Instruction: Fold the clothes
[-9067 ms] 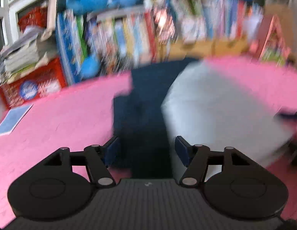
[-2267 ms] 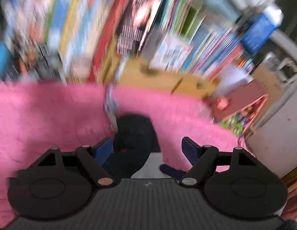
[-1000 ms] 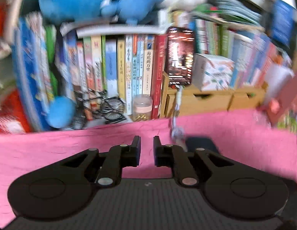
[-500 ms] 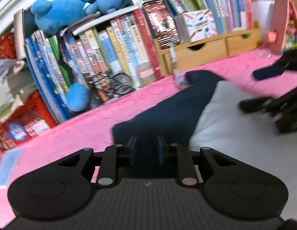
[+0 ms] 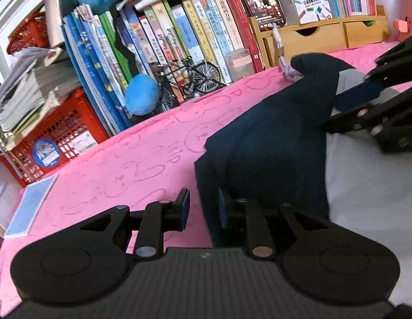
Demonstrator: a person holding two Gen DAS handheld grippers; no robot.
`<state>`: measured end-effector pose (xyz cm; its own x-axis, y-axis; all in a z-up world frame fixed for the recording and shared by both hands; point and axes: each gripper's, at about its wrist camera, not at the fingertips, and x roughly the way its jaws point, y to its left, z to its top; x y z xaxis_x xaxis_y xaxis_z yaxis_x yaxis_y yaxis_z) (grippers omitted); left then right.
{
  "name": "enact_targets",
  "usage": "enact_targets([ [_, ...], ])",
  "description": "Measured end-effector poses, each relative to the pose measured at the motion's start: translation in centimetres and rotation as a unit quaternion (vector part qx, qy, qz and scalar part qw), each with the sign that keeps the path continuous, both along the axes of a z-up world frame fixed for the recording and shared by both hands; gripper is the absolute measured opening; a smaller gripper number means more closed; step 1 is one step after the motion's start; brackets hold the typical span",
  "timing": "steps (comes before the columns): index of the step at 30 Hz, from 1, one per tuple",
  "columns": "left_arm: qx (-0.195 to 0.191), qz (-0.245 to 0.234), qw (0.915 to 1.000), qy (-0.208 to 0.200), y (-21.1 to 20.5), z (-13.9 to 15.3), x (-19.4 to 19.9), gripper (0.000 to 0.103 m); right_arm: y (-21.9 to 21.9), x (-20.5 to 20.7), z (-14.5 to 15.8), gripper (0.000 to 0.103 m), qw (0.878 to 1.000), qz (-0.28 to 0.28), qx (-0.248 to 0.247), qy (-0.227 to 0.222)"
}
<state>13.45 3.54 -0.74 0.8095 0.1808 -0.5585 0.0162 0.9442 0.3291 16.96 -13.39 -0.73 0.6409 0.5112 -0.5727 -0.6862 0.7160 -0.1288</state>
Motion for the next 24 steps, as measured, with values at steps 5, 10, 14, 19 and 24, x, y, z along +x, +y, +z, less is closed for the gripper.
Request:
enact_targets([
  [5, -0.016, -0.032, 0.9988, -0.035, 0.2, 1.6, -6.4, 0.030, -5.9, -6.4, 2.0, 0.072, 0.998, -0.006, 0.063, -0.006],
  [10, 0.009, -0.086, 0.9925, -0.086, -2.3, 2.7, -12.4, 0.048, -10.0, -16.1, 1.2, 0.089, 0.996, -0.006, 0.021, -0.082],
  [14, -0.007, -0.136, 0.9853, -0.103, -5.5, 3.3, -14.0, 0.055, -10.6, -21.2, -0.7, 0.090, 0.996, 0.000, -0.003, -0.084],
  [19, 0.031, -0.137, 0.9880, -0.064, -8.6, 1.0, -12.2, 0.059, -8.3, -22.0, -2.9, 0.090, 0.992, -0.060, -0.039, -0.105],
  [24, 0.058, -0.107, 0.9921, -0.033, -7.9, -1.5, -12.4, 0.060, -9.5, -20.9, -3.3, 0.092, 0.987, -0.125, -0.022, -0.100],
])
